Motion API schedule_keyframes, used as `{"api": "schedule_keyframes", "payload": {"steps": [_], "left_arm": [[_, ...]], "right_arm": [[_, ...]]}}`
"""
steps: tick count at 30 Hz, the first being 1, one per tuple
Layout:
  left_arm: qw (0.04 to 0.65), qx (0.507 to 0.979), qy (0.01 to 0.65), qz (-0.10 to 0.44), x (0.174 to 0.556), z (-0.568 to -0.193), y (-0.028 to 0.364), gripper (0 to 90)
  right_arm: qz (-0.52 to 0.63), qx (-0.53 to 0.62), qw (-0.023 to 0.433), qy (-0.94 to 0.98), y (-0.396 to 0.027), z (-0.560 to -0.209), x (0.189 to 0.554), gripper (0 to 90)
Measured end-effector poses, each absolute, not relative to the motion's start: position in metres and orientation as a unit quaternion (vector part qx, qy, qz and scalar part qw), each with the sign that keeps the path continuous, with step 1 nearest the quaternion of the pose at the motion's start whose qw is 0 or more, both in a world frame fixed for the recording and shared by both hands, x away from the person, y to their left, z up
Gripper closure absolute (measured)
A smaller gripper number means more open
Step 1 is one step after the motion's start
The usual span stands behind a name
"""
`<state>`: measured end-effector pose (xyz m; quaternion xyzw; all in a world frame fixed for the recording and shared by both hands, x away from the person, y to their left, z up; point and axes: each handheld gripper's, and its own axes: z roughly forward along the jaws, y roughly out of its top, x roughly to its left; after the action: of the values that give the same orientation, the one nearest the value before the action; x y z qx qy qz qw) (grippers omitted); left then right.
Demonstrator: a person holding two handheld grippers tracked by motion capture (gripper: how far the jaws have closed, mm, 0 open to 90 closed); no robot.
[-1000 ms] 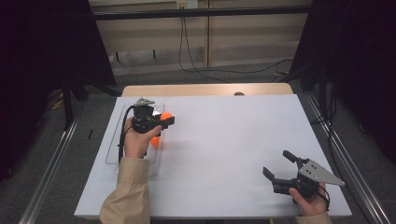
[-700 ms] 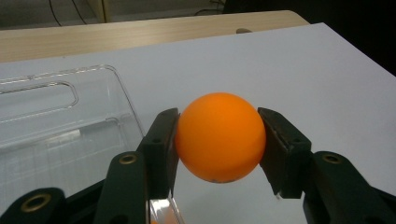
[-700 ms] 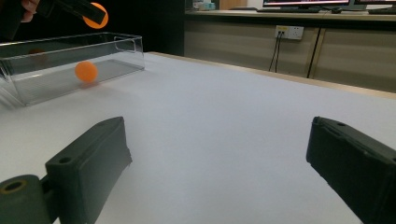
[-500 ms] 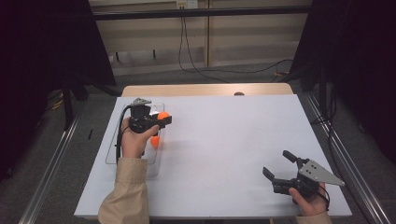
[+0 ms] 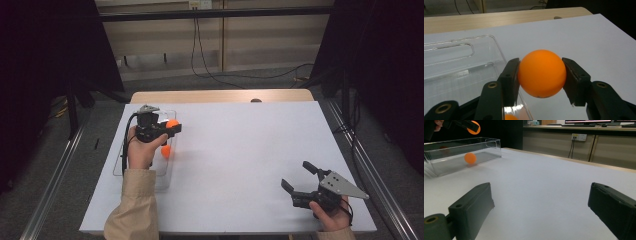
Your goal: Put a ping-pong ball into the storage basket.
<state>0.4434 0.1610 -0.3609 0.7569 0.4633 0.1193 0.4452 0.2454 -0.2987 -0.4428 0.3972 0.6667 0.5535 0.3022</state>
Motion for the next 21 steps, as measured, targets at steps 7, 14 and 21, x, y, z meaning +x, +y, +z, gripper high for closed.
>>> {"api": "schedule_keyframes", "payload": {"steps": [7,14,21], "left_arm": [[0.443,0.759,0.462,0.121,0.4438,-0.3609,0.1629,50.8],[0.442,0.757,0.464,0.124,0.444,-0.3608,0.1649,50.9],[0.442,0.756,0.465,0.128,0.4443,-0.361,0.1679,50.9]], "right_arm": [[0.553,0.397,0.302,0.667,-0.2986,-0.4428,0.2454,5.1],[0.553,0.397,0.302,0.667,-0.2985,-0.4428,0.2454,5.1],[0.553,0.397,0.303,0.667,-0.2987,-0.4427,0.2454,5.2]]}}
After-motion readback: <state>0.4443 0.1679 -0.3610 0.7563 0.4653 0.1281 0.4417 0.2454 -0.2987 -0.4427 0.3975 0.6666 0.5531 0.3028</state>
